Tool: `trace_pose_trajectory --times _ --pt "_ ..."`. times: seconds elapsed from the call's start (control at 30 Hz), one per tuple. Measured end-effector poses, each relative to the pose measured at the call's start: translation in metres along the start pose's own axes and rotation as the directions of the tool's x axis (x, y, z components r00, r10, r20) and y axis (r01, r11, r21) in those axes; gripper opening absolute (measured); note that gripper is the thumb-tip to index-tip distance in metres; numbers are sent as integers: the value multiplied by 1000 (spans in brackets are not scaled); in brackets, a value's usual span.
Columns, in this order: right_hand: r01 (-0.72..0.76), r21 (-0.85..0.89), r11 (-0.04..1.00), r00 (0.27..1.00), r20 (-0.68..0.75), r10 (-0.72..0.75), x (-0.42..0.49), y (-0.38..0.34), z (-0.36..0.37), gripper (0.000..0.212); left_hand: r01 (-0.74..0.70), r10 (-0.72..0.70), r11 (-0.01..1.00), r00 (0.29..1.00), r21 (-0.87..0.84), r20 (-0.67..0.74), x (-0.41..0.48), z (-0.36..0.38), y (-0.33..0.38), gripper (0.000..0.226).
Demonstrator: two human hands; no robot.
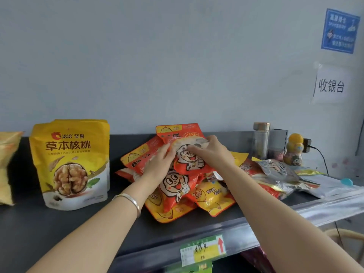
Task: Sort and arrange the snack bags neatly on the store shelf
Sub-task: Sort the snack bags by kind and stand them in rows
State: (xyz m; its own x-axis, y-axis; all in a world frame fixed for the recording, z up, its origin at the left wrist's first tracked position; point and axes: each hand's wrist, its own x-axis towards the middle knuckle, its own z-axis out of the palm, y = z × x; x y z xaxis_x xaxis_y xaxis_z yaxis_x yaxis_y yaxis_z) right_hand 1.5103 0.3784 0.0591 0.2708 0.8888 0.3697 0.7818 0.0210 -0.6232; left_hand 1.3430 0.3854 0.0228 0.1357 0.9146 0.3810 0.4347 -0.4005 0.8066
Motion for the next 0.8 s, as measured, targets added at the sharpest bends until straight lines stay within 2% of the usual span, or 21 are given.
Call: trace_pose_trajectory --times 0.1,0.17,0.23,0.33,0.4,0.47,0.53,0.6,0.63,0.7,0.73,0.8 --pt "101 26 994 987 -126 -97 -10 0 2 73 60 -64 967 998 -247 -8 -9 3 7 77" --pt "182 173 968 972 -177 -152 -14 0 5 73 38 -55 914 998 -404 -29 -12 4 13 81" --pt "252 385 888 962 -200 -187 -17 -3 9 75 -1 -47 864 996 -504 -81 -14 1 16 85" --pt "292 577 763 956 -191 -221 -16 -13 15 75 -26 -30 841 995 -541 -94 -11 -8 18 71" --pt "282 656 700 959 -167 -230 -14 -22 17 66 31 -101 825 990 -564 -94 -9 -16 19 73" --pt "266 709 653 960 -133 -247 -11 -33 18 55 36 -161 826 972 -562 -174 -6 -26 15 73" --pt "260 681 684 957 -86 -277 -10 -41 20 47 -33 -149 859 938 -512 -312 -5 -36 11 70" --pt "253 591 766 959 -47 -280 -3 -45 26 43 -110 -87 910 893 -399 -443 -5 -47 9 72" --pt "253 484 838 962 -35 -270 2 -44 29 41 -143 -48 928 870 -344 -491 -6 -52 7 73" --pt "230 150 962 972 20 -235 12 -38 36 40 -183 -3 940 838 -287 -546 -5 -61 4 72" --pt "199 2 980 977 81 -199 14 -35 37 44 -183 -3 943 829 -278 -559 -5 -65 1 71" --pt "130 -152 980 970 222 -94 16 -30 43 64 -170 -29 941 820 -293 -571 -4 -69 -6 71"
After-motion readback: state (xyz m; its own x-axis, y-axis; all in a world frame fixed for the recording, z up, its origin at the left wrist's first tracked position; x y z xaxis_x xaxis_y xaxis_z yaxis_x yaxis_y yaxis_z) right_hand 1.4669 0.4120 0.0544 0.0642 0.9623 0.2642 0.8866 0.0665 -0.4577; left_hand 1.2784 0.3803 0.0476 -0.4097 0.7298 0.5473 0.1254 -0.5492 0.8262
